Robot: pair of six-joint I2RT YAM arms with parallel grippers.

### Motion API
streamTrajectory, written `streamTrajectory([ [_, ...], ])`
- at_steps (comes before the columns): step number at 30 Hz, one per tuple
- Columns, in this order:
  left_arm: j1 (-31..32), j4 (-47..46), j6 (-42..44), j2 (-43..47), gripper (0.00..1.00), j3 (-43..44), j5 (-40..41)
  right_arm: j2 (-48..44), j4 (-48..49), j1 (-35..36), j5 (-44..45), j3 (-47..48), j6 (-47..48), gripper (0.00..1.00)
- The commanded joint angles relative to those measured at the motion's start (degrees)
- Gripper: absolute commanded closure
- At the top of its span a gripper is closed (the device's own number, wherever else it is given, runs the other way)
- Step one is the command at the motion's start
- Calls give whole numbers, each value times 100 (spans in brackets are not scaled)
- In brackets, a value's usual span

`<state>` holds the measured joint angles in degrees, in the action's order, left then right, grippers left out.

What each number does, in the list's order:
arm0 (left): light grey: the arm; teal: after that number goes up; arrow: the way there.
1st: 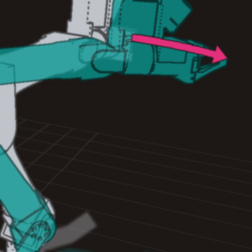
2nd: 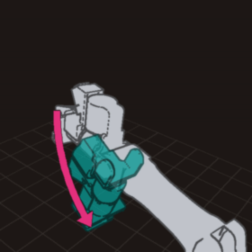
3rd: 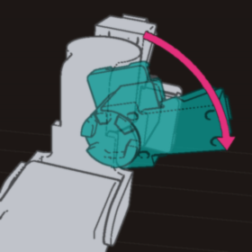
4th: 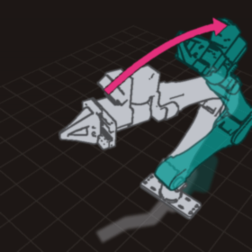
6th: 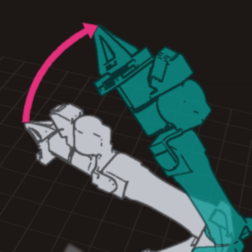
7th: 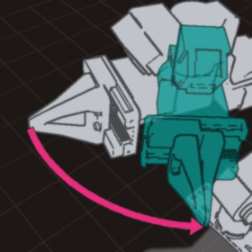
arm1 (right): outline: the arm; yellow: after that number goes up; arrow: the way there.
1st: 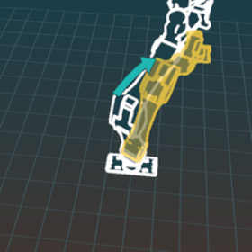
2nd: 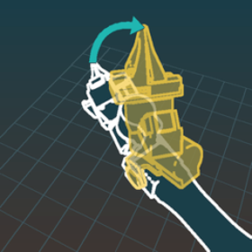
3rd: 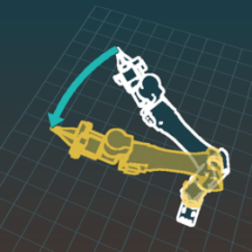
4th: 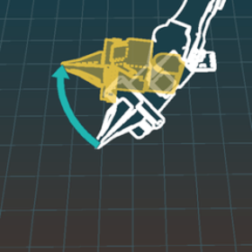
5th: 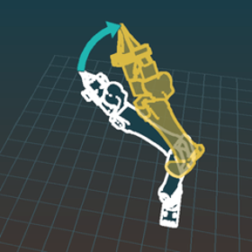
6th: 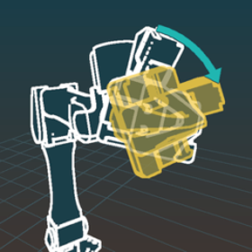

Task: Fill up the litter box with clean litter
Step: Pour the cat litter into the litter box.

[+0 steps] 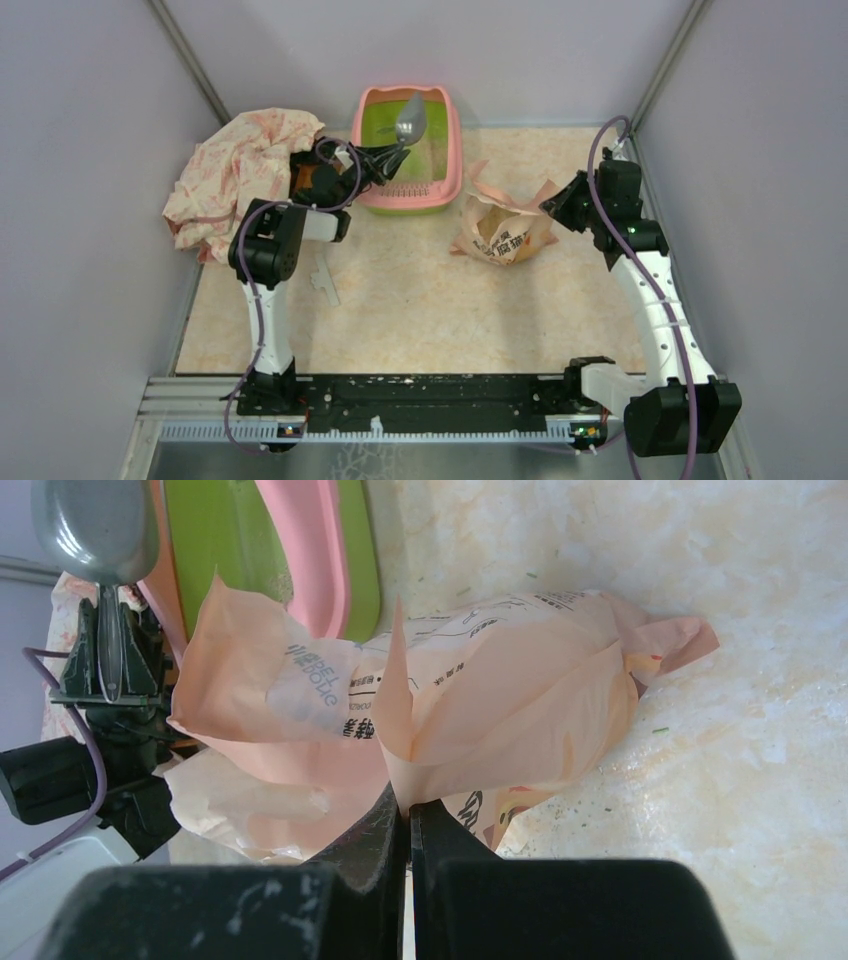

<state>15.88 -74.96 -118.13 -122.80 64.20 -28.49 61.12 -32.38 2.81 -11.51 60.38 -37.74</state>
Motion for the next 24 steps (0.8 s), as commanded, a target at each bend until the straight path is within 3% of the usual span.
streamTrajectory([
  [1, 47, -109, -779, 353, 90, 324, -168, -136, 407, -40, -144, 92, -63, 100],
  [6, 56, 1148, 749, 1149, 94, 495, -933, -110, 367, -38, -132, 172, -47, 100],
  [13, 47, 3984, 3847, 2486, 95, 500, -1565, -134, 215, -37, -112, 314, 73, 100],
  [20, 312, 8212, 7603, 3569, 95, 1429, -855, -15, 73, -43, -156, 578, 213, 100],
  [24, 709, 10047, 9025, 3859, 95, 2140, 53, 221, -38, -40, -175, 866, 417, 100],
])
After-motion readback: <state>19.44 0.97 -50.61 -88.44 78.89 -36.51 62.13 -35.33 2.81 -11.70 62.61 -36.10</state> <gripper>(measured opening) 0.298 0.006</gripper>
